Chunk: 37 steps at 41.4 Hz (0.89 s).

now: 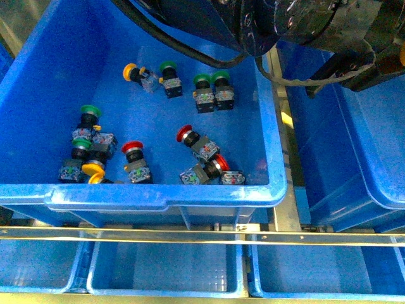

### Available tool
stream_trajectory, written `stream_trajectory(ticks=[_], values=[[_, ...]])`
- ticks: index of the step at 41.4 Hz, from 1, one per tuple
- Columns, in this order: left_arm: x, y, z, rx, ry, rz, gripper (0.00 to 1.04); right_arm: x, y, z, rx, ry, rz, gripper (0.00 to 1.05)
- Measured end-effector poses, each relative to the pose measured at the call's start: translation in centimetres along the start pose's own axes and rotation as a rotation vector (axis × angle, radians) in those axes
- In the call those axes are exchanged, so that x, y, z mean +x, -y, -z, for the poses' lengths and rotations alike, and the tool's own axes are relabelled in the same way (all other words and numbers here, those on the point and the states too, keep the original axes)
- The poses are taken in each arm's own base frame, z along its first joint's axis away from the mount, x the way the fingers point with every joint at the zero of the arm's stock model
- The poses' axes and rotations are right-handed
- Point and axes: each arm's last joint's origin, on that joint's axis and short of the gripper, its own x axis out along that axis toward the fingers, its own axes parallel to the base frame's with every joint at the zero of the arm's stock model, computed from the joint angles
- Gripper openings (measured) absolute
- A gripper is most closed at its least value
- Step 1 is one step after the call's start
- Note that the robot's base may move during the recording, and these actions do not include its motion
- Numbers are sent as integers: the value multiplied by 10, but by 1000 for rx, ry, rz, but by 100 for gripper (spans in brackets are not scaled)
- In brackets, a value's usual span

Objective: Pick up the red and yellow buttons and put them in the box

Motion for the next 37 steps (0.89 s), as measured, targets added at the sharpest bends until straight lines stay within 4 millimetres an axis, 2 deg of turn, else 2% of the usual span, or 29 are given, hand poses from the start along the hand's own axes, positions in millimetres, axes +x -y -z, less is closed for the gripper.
stream_trajectory(ticks=[26, 29, 37], values=[[0, 0, 0, 3, 3, -1, 31, 2, -3, 4, 5, -11, -4, 98], [0, 0, 0, 3, 3, -1, 31, 2, -3, 4, 6, -13, -4, 93], [0, 0, 0, 5, 3, -1, 31, 2, -3, 4, 6, -19, -6, 63]])
